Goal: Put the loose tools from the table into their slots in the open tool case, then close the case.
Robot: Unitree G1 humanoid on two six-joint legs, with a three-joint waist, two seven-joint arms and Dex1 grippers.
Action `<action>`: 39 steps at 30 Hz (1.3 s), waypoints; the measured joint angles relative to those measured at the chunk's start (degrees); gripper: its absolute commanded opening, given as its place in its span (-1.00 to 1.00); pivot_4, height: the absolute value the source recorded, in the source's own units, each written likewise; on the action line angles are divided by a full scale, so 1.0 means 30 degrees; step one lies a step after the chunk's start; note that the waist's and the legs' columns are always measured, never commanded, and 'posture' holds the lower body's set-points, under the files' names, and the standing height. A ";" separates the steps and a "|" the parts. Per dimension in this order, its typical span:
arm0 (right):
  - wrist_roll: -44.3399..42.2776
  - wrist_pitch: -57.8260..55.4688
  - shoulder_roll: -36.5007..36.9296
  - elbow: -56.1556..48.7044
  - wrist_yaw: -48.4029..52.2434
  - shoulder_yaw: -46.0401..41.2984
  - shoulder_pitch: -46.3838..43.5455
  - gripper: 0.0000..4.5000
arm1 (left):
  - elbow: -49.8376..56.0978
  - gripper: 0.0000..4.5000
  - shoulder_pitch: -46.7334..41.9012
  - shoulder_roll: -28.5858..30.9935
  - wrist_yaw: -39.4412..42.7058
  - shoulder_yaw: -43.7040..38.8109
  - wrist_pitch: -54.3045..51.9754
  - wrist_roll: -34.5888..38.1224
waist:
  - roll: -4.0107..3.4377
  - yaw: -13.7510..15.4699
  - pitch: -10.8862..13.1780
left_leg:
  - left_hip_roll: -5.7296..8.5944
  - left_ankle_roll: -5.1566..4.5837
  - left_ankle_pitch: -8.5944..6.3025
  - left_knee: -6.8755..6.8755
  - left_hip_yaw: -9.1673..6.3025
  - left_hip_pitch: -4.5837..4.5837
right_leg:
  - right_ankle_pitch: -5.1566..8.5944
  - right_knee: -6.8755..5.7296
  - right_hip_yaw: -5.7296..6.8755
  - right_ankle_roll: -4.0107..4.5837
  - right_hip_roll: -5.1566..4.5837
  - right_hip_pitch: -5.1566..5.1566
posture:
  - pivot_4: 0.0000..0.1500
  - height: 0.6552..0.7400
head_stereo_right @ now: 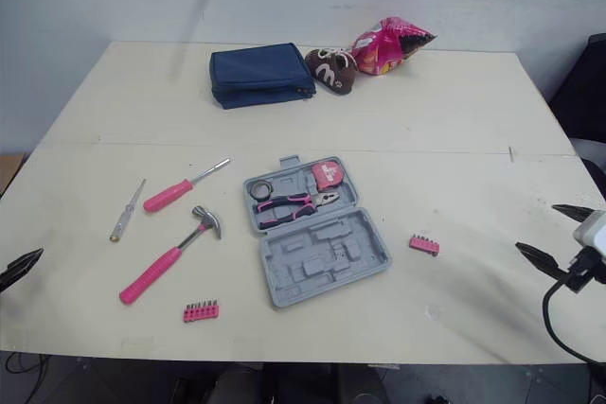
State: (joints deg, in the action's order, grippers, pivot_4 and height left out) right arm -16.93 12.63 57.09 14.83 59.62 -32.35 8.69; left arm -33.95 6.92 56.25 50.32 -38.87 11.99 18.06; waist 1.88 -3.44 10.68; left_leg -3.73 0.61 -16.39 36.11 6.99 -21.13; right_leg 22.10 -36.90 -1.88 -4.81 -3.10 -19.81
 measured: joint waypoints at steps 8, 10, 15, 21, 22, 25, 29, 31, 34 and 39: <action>-0.0098 -0.0060 0.0000 0.0246 0.0373 0.0136 -0.0319 0.99 | 0.0735 0.96 -0.0071 0.0001 0.1456 -0.0005 -0.1600 0.1250 | -0.0002 0.0010 0.0001 | 0.0001 0.0003 0.0001 0.0003 0.0001 0.0000 | 0.0000 -0.0009 -0.0001 0.0000 0.0000 -0.0002 | 1.00 1.00; -0.0117 -0.0073 0.0000 0.0249 0.0466 0.0136 -0.0325 0.99 | 0.0744 0.96 -0.0143 0.0000 0.1579 -0.0003 -0.1730 0.1343 | -0.0001 0.0009 0.0001 | 0.0001 0.0002 0.0002 0.0005 0.0001 0.0000 | 0.0000 -0.0009 0.0000 0.0000 0.0001 -0.0001 | 1.00 1.00; -0.0355 -0.0176 -0.0023 0.0223 0.0633 0.0141 -0.0359 0.99 | 0.1504 0.96 -0.0501 0.0000 0.1809 -0.0001 -0.2106 0.1496 | -0.0001 0.0014 0.0001 | 0.0001 0.0003 0.0002 0.0006 0.0001 0.0000 | 0.0000 -0.0008 0.0000 0.0000 0.0001 0.0001 | 1.00 1.00; -0.0523 -0.0400 -0.0474 0.0132 0.0910 0.0232 -0.0204 0.99 | 0.3161 0.96 -0.0213 -0.0500 0.2097 0.0051 -0.3002 0.1800 | -0.0007 -0.0012 0.0003 | 0.0001 0.0004 0.0003 0.0011 0.0017 0.0002 | 0.0000 -0.0017 -0.0016 -0.0001 0.0006 -0.0001 | 1.00 1.00; -0.0530 -0.0401 -0.0474 0.0133 0.0956 0.0237 -0.0266 0.99 | 0.3528 0.96 -0.0128 -0.0608 0.2164 0.0175 -0.3205 0.1837 | -0.0006 -0.0008 0.0003 | 0.0000 0.0004 0.0003 0.0013 0.0013 0.0001 | 0.0000 -0.0018 -0.0013 -0.0001 0.0008 0.0000 | 1.00 1.00; -0.0785 -0.0561 -0.0475 0.0094 0.1192 0.0327 -0.0627 0.99 | 0.5245 0.96 0.0238 -0.1145 0.2283 0.0382 -0.4324 0.2322 | -0.0005 0.0013 0.0003 | -0.0001 0.0005 0.0004 0.0018 0.0005 0.0000 | 0.0000 -0.0022 -0.0011 -0.0001 0.0010 0.0004 | 1.00 1.00; -0.1127 -0.1949 -0.0488 -0.1019 0.1322 0.1663 -0.1826 0.99 | 0.9378 0.96 0.1742 -0.1303 0.3164 0.0975 -0.6889 0.3620 | -0.0008 -0.0049 0.0004 | -0.0006 0.0030 0.0018 0.0022 0.0004 0.0001 | 0.0000 -0.0031 -0.0020 -0.0001 0.0017 0.0005 | 1.00 1.00; -0.1165 -0.2907 -0.0654 -0.1613 0.1080 0.2654 -0.3159 0.89 | 1.1170 0.85 0.1781 -0.1385 0.3105 0.1543 -0.7331 0.3635 | -0.0018 -0.0047 0.0009 | -0.0007 0.0035 0.0025 0.0040 0.0002 0.0003 | -0.0001 -0.0048 -0.0026 -0.0001 0.0025 0.0003 | 1.00 1.00; -0.1146 -0.4026 -0.1121 -0.2563 0.1086 0.4661 -0.5110 0.37 | 1.4449 0.37 0.1641 -0.1772 0.2701 0.2846 -0.9123 0.4483 | -0.0024 0.0018 0.0006 | -0.0013 0.0042 0.0029 0.0045 -0.0012 -0.0006 | -0.0001 -0.0050 -0.0027 -0.0002 0.0038 0.0004 | 1.00 1.00; -0.0260 -0.6085 -0.1644 -0.3204 0.1073 0.8051 -0.7353 -0.74 | 1.7689 -0.65 0.0528 -0.2619 0.0799 0.5960 -1.1781 0.4533 | -0.0057 0.0095 0.0023 | -0.0010 0.0082 0.0052 0.0097 -0.0016 -0.0031 | -0.0003 -0.0050 -0.0042 -0.0005 0.0051 -0.0003 | 1.00 1.00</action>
State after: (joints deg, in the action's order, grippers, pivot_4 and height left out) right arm -17.70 -5.63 52.16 5.22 62.84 -8.19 -13.37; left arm 19.12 8.51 48.40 52.71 -20.99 -23.35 31.66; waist 1.71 -3.15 10.75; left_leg -3.76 0.85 -16.23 36.40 6.94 -21.22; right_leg 22.10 -37.05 -2.00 -4.82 -2.95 -19.82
